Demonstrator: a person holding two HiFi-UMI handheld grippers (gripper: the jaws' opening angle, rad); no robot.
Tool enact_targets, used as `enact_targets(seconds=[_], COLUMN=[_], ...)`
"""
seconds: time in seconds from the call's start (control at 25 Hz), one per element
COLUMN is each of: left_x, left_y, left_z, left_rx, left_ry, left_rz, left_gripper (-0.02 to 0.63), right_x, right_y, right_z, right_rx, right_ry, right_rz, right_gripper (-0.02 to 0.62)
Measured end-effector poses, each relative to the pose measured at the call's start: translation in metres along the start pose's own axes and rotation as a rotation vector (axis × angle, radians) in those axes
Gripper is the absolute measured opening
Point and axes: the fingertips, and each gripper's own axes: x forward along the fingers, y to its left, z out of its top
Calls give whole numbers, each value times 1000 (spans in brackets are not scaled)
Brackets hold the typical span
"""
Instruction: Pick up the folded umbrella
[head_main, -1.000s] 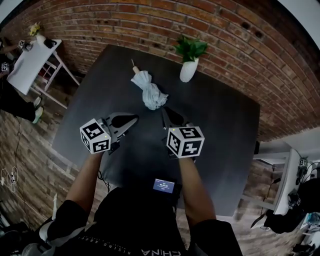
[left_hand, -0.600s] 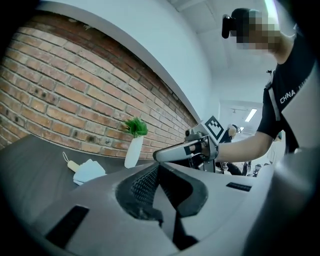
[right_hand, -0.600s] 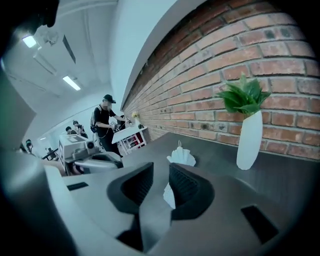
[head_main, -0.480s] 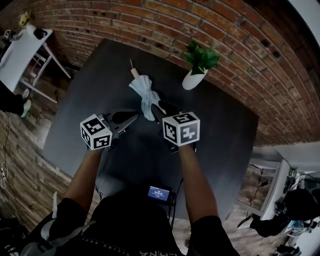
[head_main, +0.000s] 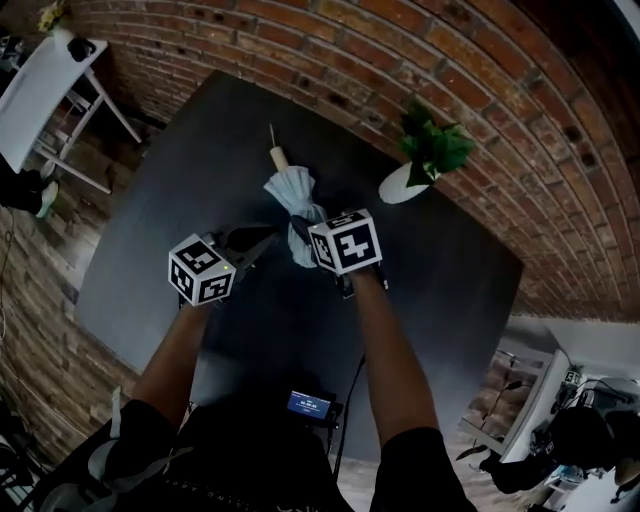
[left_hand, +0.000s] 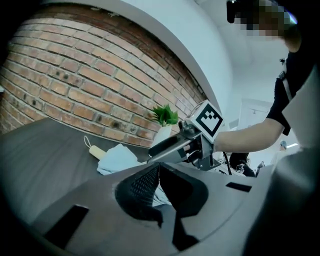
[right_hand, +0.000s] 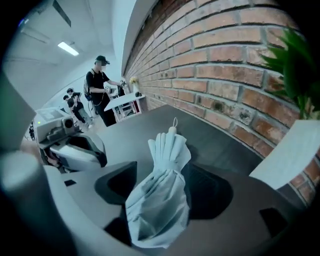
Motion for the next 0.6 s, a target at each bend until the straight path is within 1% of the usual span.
enact_targets(seconds=[0.12,0.2,0.4,0.52,0.6], left_x=[7,11,21,22,22], left_y=[11,14,20,24,26], left_z=[-6,-11,-22,-26,-29], left_rx=[-9,-18,-30,-42,-45], left_ry=[18,29,58,63,67], left_rz=[9,7,3,9,15], left_gripper=[3,3,3,3,3], right_x=[23,35,57,69,74], right_y=[-6,-9,-8,-3,-2], right_z=[-3,-8,-16,-22,-24], right_rx=[-34,-47,21,56,51], right_ry=[99,146,216,274,296], right_rz=[6,10,73,111,112], right_gripper=[284,284,284,321,321])
